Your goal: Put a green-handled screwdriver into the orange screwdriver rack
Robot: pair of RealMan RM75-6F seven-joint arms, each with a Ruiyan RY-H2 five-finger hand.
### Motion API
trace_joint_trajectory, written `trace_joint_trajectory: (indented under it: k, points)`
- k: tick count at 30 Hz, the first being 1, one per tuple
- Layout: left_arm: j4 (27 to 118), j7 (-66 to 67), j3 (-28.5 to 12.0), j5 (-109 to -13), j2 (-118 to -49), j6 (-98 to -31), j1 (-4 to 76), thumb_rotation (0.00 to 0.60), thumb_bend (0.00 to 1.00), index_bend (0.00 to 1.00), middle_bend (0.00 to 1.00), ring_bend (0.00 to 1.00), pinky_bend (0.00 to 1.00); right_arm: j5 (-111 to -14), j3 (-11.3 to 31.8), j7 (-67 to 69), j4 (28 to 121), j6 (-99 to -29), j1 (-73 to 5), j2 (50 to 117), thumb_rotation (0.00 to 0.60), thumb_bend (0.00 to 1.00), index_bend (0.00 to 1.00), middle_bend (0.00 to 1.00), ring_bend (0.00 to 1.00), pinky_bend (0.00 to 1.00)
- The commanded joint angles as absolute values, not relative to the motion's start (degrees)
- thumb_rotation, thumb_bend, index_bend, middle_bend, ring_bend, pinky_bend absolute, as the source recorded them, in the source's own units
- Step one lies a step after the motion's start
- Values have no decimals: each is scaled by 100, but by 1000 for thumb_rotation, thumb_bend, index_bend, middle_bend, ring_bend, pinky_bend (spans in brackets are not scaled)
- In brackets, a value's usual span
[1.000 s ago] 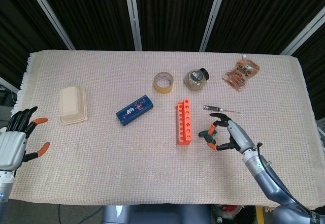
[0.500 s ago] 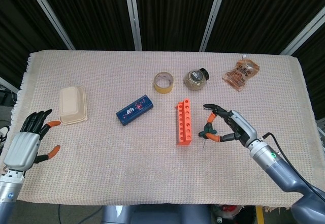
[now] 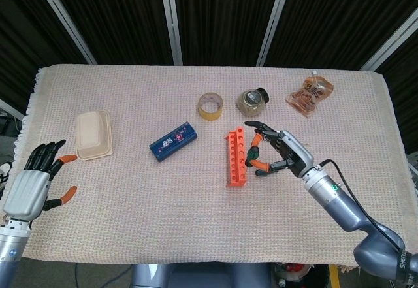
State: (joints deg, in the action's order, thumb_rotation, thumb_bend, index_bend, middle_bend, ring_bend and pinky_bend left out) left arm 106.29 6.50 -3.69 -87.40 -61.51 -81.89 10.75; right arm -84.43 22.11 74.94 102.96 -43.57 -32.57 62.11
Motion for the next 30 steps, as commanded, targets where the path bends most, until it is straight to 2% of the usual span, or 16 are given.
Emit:
trace_joint_trajectory:
  k: [1,10,30]
  points:
    - [10628,653,-369,-8728,-6144,-8191,1072,600,269,245,20,0,0,-8303,2128,7324,10142,-4446,-3369,6424,600,310,603,117,0,0]
    - [10650,668,-374,-8711,-6116,-8194,1077,600,269,244,21,0,0,-7893,2041,6854,9839,-4524,-3570,6793,600,310,603,117,0,0]
    - [10599,622,-376,-8658,-6138,-8191,1080,600,269,244,20,0,0,-7468,1906,6511,9664,-4360,-3736,6972,600,310,603,117,0,0]
